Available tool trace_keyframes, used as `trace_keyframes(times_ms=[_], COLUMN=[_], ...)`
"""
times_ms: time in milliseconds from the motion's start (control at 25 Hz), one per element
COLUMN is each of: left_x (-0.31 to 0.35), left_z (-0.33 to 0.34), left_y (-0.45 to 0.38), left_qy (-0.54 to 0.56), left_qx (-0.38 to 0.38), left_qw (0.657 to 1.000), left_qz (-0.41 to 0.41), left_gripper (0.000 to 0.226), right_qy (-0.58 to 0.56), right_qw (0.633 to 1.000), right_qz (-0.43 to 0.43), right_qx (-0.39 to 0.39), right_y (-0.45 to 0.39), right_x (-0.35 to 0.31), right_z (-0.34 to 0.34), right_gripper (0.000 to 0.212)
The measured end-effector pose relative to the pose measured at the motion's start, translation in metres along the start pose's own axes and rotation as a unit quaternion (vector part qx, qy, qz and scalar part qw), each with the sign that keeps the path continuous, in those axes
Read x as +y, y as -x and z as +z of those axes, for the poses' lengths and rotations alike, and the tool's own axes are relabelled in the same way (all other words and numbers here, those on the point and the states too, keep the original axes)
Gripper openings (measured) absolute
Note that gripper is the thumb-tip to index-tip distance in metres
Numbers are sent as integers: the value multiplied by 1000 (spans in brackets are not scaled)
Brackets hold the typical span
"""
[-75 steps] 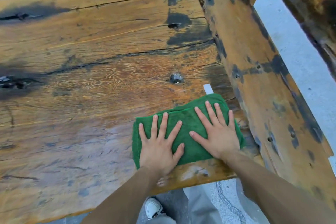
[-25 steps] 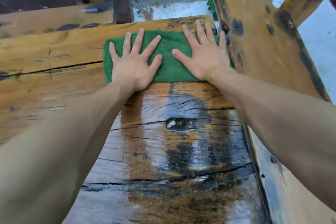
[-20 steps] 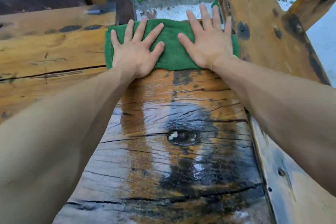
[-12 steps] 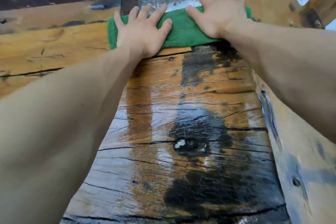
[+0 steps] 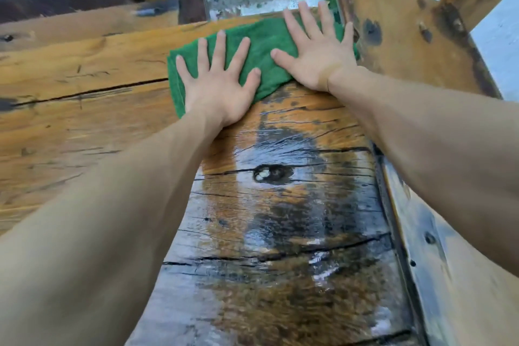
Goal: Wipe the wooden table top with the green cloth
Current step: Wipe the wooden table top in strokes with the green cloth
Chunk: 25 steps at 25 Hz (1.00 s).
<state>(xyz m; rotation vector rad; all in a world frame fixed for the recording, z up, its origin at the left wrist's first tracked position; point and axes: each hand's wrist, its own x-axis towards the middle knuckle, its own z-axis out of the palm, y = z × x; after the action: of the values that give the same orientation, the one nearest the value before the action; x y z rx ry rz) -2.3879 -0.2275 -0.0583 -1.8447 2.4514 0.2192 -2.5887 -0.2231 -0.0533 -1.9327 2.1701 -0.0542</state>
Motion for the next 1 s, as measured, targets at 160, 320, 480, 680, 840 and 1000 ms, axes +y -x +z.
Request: trace_keyframes(times_ms=[160,320,480,680,840,1000], left_x=[5,9,12,17,21,24], left_z=[8,17,28,40,46,53], left_y=[56,120,184,275,357,441], left_qy=[6,2,-2,-3,-7,-16], left_qx=[-17,-42,-47,-68,-84,-100], left_qw=[1000,999,998,996,994,991], left_qz=[5,17,30,52,68,87], left_gripper=[64,65,68,70,70,70], right_qy=[33,38,25,21,23,16], right_qw=[999,998,997,994,992,990], right_qz=[-10,0,20,52,68,84], right_qx=[-29,-46,-73,-95,-102,-109], right_y=[52,124,196,299,385,474], right_x=[-5,-10,-13,-24,-33,-42], right_z=[2,12,21,38,48,61], right_gripper=[79,80,83,85,85,86])
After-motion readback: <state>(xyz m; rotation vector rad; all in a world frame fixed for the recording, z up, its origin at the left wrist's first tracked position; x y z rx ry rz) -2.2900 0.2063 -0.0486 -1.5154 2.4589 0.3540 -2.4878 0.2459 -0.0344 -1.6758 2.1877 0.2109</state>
